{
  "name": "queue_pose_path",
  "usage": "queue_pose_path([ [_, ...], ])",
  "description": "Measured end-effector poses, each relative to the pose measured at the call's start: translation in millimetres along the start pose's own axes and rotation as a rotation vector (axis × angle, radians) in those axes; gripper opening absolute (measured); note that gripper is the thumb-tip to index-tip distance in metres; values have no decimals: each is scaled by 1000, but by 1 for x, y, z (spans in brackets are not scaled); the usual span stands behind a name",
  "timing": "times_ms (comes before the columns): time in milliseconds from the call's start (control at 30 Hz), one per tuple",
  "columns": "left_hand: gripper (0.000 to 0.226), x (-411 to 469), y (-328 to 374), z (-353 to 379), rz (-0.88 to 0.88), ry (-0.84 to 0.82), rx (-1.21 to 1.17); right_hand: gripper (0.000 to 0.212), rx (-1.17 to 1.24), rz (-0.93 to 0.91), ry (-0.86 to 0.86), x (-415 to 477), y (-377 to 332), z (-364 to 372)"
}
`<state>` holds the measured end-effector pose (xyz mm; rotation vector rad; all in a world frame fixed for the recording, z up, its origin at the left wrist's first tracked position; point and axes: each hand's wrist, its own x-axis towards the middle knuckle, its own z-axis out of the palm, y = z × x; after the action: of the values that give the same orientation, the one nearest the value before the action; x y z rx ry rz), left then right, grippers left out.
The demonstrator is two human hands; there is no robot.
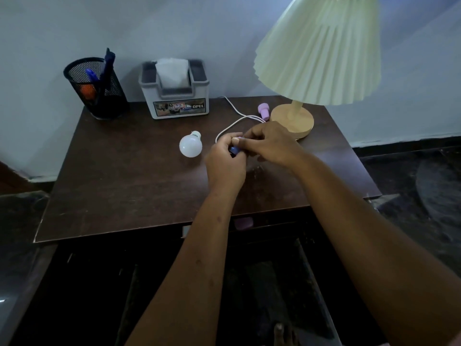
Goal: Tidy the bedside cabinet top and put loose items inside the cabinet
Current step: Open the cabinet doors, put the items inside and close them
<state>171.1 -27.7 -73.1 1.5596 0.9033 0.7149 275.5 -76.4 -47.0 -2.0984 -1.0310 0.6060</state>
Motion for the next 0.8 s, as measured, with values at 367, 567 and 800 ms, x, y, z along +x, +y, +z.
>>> queue_pose_path([
  [367, 17, 11, 0, -9, -359, -170, -422, 47, -562, 121, 92, 67, 7, -11],
  [567, 20, 15, -5, -11, -442, -206, -581, 29, -721, 139, 200, 83, 11, -7],
  [800, 20, 7, -2, -9, -460, -173, -577, 13, -349, -67, 340, 41, 18, -11],
])
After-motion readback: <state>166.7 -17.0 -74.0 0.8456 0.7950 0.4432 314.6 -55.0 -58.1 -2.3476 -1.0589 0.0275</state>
